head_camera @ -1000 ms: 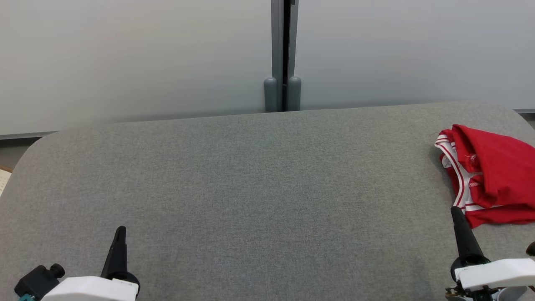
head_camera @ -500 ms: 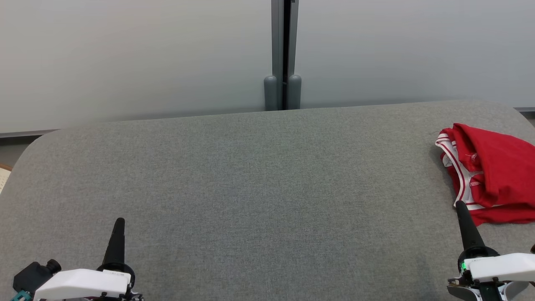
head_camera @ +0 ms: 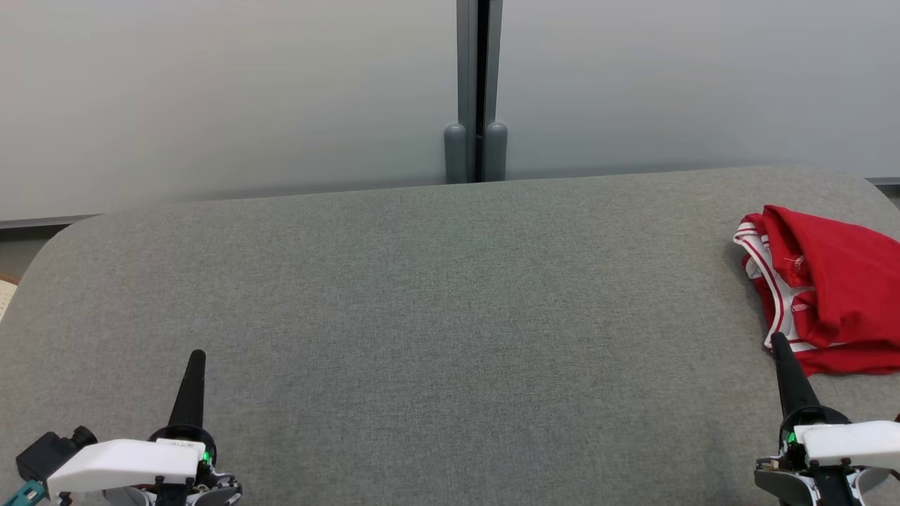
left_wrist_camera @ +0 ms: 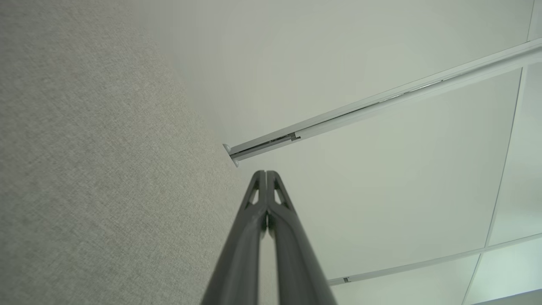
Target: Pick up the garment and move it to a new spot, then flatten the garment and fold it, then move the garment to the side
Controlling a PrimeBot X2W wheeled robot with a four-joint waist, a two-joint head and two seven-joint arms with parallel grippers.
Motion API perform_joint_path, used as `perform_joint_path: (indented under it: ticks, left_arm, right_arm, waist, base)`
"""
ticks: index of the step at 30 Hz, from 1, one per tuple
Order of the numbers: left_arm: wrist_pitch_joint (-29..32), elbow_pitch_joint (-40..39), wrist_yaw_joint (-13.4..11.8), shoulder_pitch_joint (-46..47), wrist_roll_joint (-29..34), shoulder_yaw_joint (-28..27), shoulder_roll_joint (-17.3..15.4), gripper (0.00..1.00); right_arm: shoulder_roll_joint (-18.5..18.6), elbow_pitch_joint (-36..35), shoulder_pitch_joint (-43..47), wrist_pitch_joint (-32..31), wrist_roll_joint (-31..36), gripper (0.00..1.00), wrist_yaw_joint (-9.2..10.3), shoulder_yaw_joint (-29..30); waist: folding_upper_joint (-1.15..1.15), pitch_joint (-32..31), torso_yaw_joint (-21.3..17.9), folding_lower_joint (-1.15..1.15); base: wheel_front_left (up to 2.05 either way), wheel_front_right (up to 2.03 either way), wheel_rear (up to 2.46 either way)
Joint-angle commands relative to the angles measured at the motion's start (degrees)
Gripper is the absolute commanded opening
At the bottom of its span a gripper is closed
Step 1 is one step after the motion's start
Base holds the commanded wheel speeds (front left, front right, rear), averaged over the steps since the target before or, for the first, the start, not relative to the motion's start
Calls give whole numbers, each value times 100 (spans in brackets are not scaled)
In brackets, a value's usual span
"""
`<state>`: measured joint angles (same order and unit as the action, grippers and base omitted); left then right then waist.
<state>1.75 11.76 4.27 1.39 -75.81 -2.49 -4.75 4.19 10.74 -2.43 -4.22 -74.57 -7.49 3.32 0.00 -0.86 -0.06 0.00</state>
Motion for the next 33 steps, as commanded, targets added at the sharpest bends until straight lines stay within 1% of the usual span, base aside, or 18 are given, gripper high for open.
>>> perform_joint_path:
  ticks: [1,33]
  left_arm:
    - [19,-18,53,126,-120,-43,-18,0]
    - [364,181,290,437,-1371,-306,108,0]
  right_arm:
    - [8,0,-111,-39,-121,0,-2,35]
    - [-60,265,-350,-155,-1489,0,-1,222]
  waist:
    - [0,2,0,0]
    - [0,78,5,0]
  base:
    - [0,0,0]
    - [0,0,0]
